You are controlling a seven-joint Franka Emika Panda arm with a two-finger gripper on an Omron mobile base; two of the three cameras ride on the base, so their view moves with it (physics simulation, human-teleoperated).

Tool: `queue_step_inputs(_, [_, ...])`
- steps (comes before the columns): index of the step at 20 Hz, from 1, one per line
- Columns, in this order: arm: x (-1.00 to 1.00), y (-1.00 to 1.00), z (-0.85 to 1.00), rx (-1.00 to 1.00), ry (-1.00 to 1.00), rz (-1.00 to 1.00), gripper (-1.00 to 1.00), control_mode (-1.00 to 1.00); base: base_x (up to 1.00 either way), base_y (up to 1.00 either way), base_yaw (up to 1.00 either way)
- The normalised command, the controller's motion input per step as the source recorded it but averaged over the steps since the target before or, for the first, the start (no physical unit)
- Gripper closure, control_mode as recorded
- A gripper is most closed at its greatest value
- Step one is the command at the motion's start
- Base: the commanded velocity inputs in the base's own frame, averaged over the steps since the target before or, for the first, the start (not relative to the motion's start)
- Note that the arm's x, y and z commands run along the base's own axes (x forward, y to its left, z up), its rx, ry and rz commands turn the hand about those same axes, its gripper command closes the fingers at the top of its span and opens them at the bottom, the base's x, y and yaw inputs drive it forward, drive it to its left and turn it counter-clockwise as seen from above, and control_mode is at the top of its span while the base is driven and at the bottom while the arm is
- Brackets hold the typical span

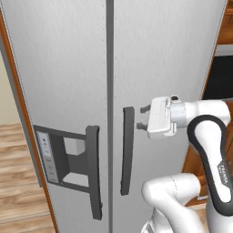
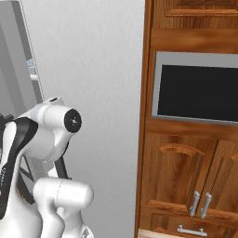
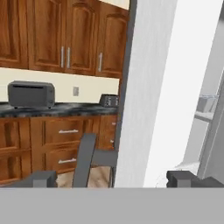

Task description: Open the freezer door, pick up the ice cube tray from the freezer, and place it on the dining counter.

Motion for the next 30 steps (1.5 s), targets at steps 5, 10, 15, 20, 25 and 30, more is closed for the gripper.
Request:
queue_step_inputs(5, [0.39, 0.25, -0.12, 0.11, -0.14, 0.02, -1.00, -1.00, 0.00, 0.00, 0.00])
queue_step_inputs(10, [0.35, 0.20, -0.11, 0.06, -0.03, 0.00, -1.00, -1.00, 0.00, 0.00, 0.00])
queue_step_inputs(15, [0.26, 0.22, -0.17, 0.05, 0.01, 0.02, -1.00, -1.00, 0.00, 0.00, 0.00])
queue_step_inputs(20, [0.22, 0.02, -0.15, 0.06, 0.00, 0.06, -1.00, -1.00, 0.00, 0.00, 0.00])
queue_step_inputs(25, [0.18, 0.17, -0.15, 0.03, 0.00, 0.06, -1.00, -1.00, 0.00, 0.00, 0.00])
queue_step_inputs(30, [0.02, 0.49, -0.09, 0.00, 0.03, 0.02, -1.00, -1.00, 0.00, 0.00, 0.00])
